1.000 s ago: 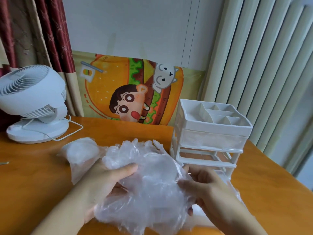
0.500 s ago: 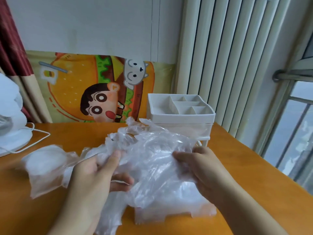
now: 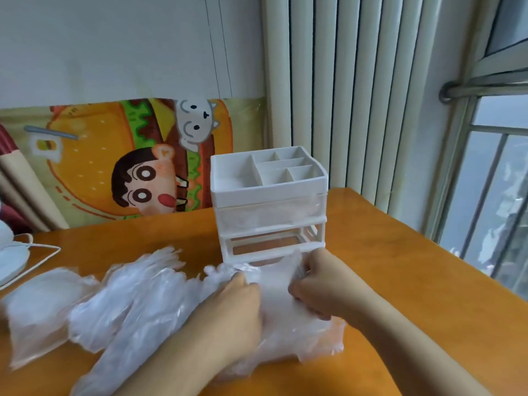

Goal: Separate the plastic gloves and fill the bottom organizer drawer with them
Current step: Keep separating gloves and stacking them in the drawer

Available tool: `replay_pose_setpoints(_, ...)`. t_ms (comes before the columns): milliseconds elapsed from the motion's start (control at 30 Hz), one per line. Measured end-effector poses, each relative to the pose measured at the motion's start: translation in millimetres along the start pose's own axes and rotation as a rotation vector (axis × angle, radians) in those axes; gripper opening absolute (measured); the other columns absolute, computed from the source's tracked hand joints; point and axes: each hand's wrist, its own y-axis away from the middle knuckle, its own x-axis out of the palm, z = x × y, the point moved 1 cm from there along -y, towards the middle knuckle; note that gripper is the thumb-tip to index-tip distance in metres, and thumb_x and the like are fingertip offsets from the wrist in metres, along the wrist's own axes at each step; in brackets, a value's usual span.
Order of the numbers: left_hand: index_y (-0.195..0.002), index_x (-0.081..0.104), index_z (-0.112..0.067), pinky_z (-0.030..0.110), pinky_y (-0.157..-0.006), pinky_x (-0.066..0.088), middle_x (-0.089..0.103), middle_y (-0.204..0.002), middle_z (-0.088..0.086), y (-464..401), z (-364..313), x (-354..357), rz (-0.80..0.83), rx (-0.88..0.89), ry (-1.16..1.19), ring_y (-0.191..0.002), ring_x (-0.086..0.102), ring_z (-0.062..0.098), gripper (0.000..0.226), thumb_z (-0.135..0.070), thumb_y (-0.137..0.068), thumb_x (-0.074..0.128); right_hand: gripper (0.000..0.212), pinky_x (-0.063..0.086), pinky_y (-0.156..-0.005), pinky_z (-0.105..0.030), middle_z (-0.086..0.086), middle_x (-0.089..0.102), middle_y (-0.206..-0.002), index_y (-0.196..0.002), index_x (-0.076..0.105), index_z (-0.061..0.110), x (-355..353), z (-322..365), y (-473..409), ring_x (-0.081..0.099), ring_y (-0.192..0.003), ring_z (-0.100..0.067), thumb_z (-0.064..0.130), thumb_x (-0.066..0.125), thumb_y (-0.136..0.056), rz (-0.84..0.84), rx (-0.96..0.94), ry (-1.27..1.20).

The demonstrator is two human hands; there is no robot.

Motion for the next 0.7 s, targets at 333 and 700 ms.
replay_pose_setpoints(333,-0.164,0.009,-0.03,0.029,-0.098,0.051,0.018,-0.17,-0.009,-7,0,-2,0.202,-0.113,0.009,-0.138,0.048,0.017,0.112,-0.089,-0.078,0.05,0.035,0.024,-0.044,-0.02,0.005,0.044,-0.068,-0.064,0.039,0.02,6,-3,4,0.038,-0.059,-0.013,0.002,0.059,-0.088,-0.246,-0.172,0.511)
replay_pose_setpoints(700,-0.164,-0.003,-0.016,0.023,-0.047,0.035,0.064,-0.132,0.008,-26,-11,17,0.232,-0.088,-0.001,-0.075,0.056,0.011,0.115,-0.07,-0.086,0.062,0.022,0.045,-0.053,-0.021,0.003,0.058,-0.099,-0.085,0.051,0.021,9,-23,-11,0.056,-0.073,-0.014,0.015,0.068,-0.097,-0.215,-0.106,0.54)
